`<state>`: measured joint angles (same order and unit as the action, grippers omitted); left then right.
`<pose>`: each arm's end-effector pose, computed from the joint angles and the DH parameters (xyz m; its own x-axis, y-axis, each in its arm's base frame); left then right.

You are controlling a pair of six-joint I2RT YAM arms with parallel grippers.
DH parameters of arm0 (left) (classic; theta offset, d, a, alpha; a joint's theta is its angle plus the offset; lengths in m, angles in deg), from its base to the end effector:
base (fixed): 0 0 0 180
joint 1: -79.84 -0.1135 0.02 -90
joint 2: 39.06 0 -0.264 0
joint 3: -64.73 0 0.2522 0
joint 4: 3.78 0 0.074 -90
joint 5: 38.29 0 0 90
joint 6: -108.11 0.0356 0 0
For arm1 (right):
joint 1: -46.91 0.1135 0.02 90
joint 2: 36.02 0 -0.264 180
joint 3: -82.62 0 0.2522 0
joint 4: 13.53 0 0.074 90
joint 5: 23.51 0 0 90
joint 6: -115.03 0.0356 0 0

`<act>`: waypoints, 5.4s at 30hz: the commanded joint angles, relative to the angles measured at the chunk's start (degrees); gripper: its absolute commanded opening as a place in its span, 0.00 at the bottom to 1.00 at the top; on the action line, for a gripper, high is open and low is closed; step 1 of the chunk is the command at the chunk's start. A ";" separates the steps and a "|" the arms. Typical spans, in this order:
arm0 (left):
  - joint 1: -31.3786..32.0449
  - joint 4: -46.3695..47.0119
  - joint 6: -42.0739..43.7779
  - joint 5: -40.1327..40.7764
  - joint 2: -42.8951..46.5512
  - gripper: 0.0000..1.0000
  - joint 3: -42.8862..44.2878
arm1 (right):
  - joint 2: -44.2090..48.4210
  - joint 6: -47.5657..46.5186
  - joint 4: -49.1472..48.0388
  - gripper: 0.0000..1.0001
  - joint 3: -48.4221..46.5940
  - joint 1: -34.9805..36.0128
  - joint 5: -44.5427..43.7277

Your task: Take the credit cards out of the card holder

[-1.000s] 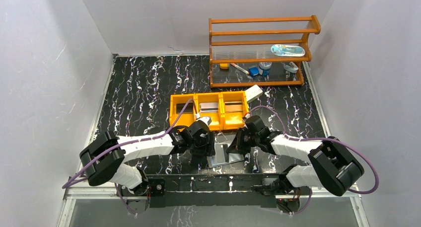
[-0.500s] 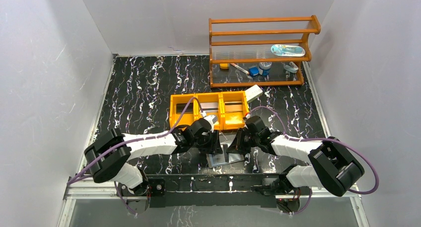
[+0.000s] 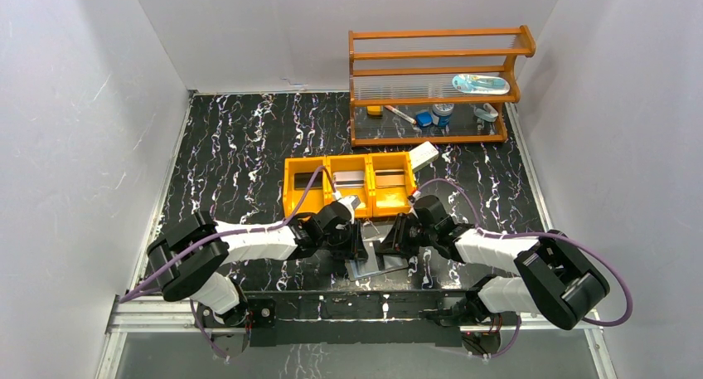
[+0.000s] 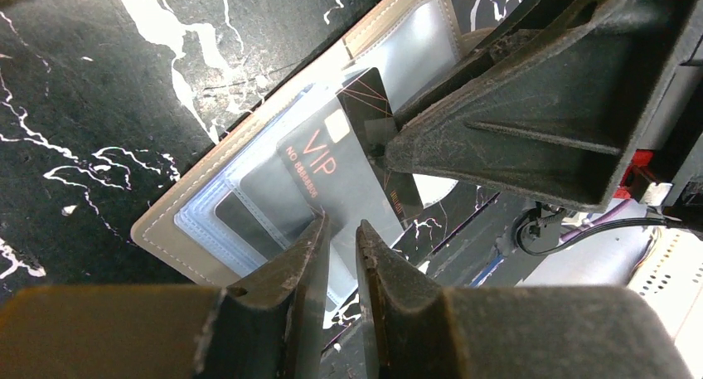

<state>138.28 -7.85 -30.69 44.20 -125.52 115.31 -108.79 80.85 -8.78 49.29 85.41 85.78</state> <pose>0.1488 -0.2511 0.1590 -0.8965 0.0342 -0.4418 0.3381 0.6972 -0.6321 0.1599 0.1423 0.1304 -0.9459 0.2453 -0.2123 0.0171 0.6911 0.7225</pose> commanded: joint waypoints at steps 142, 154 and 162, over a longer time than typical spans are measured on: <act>-20.36 23.03 -2.90 -39.25 16.41 0.00 -7.99 | 27.90 11.67 -22.09 0.55 9.02 -1.73 8.89; -20.38 -23.76 34.04 5.54 25.70 0.00 11.75 | 32.95 -0.44 7.92 0.79 -1.54 -1.75 -9.43; -20.36 -30.48 54.24 24.31 17.18 0.00 23.39 | 32.08 -9.69 17.98 0.88 -9.44 -1.70 -13.22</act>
<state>118.04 -33.20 9.40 55.50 -104.56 136.29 -76.77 78.20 3.55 45.16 83.72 76.58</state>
